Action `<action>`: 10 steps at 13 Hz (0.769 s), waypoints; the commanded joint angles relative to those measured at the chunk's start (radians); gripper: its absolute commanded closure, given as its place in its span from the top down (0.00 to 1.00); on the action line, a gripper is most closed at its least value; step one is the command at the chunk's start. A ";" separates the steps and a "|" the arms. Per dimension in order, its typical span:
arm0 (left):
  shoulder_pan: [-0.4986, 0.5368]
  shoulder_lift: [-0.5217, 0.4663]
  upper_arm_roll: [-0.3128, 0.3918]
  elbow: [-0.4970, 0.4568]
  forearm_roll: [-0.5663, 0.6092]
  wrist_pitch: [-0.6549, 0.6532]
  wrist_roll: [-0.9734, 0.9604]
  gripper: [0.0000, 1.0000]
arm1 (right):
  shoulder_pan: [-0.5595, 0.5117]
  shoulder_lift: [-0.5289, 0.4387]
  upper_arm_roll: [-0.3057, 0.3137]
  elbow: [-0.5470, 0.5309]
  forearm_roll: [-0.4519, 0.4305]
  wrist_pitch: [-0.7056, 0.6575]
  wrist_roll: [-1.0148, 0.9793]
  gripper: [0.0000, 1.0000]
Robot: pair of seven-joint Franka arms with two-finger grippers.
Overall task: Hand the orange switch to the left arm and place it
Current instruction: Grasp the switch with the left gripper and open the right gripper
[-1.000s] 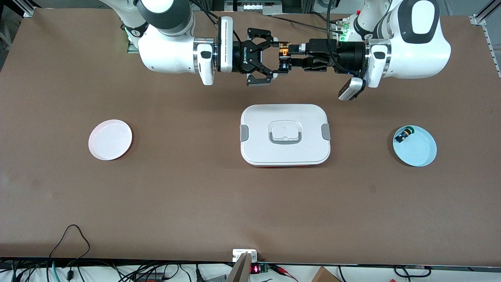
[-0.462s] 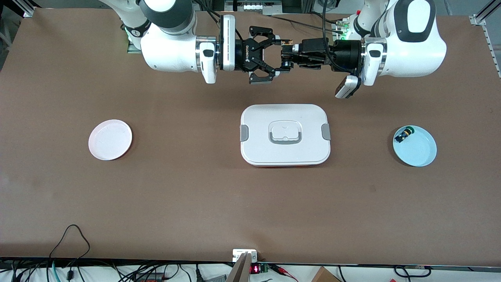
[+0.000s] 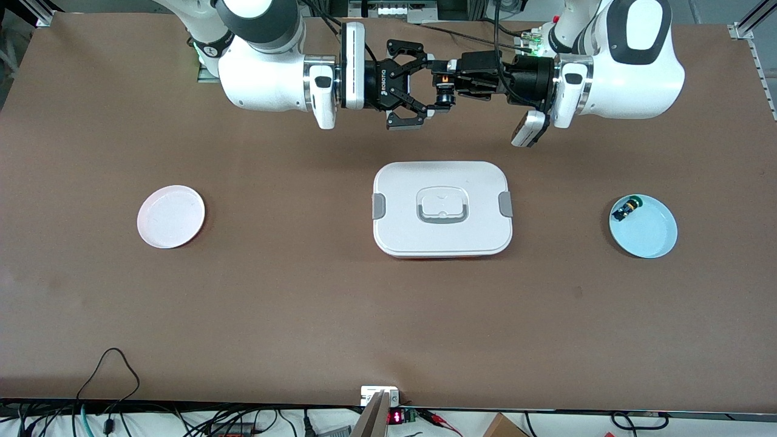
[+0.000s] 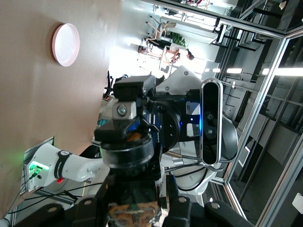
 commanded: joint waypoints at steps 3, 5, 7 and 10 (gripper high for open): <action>0.020 -0.026 0.000 -0.009 0.041 -0.027 0.007 0.28 | 0.022 -0.007 0.000 0.002 0.037 0.038 -0.015 0.00; 0.021 -0.024 0.006 -0.009 0.051 -0.041 0.008 0.26 | 0.023 -0.009 0.000 0.002 0.056 0.039 -0.015 0.00; 0.034 -0.023 0.006 -0.008 0.051 -0.043 0.007 0.26 | 0.023 -0.009 0.000 0.001 0.056 0.038 -0.015 0.00; 0.058 -0.023 0.008 0.003 0.055 -0.065 0.005 0.26 | 0.023 -0.012 0.000 -0.001 0.057 0.038 -0.015 0.99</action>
